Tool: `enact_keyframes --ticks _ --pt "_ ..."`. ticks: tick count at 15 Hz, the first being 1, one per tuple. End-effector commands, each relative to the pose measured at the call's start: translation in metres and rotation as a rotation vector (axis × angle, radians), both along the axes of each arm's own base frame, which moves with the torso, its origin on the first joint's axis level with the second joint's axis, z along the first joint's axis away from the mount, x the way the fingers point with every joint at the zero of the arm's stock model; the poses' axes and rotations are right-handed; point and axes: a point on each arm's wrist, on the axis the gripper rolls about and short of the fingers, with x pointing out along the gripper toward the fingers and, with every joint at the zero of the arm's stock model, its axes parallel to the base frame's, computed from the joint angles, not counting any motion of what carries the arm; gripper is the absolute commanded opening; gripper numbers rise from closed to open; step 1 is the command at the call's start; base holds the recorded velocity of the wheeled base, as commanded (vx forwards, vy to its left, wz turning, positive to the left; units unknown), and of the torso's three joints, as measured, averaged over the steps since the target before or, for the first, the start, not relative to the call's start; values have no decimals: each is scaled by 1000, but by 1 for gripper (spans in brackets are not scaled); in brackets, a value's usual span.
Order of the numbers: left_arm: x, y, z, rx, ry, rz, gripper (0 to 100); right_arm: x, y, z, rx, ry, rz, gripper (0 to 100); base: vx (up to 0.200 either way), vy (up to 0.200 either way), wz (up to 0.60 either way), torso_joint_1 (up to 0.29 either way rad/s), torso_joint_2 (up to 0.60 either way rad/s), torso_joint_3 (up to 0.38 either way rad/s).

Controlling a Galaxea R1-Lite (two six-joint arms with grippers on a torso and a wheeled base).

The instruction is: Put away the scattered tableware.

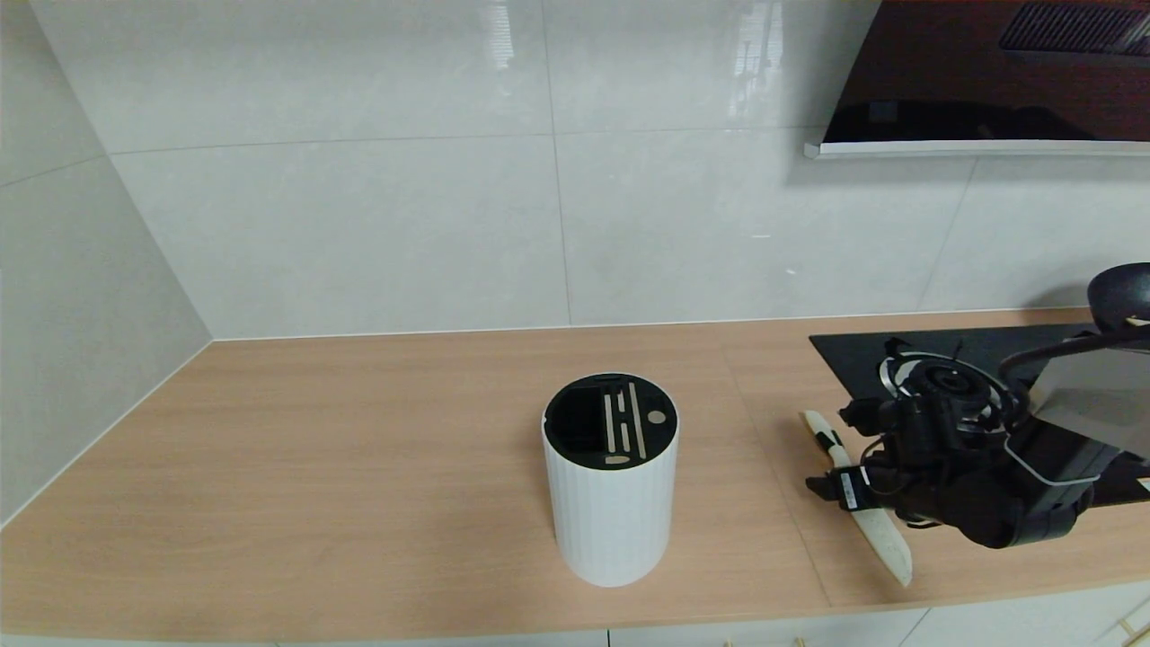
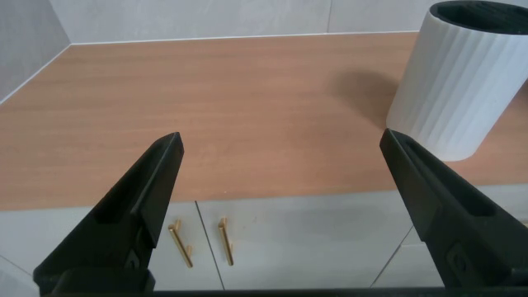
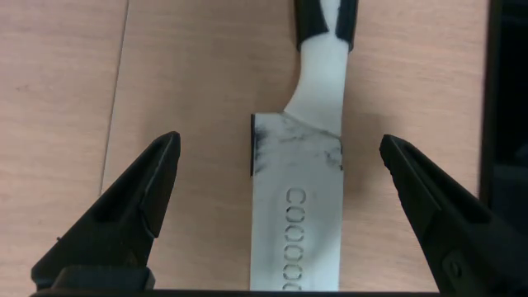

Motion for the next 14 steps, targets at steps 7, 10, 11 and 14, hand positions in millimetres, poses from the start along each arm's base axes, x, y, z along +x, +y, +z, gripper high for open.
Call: enact_keyframes --ticks 7,10,11,14 --pt "0 0 0 0 0 0 100 2 -7 -7 -3 15 -18 100 0 0 0 0 0 0" --pt "0 0 0 0 0 0 100 3 -7 -6 -2 10 -19 100 0 0 0 0 0 0" --pt "0 0 0 0 0 0 100 3 -7 -6 -3 10 -20 100 0 0 0 0 0 0" --pt "0 0 0 0 0 0 100 4 -7 -12 -8 22 -17 0 0 0 0 0 0 0"
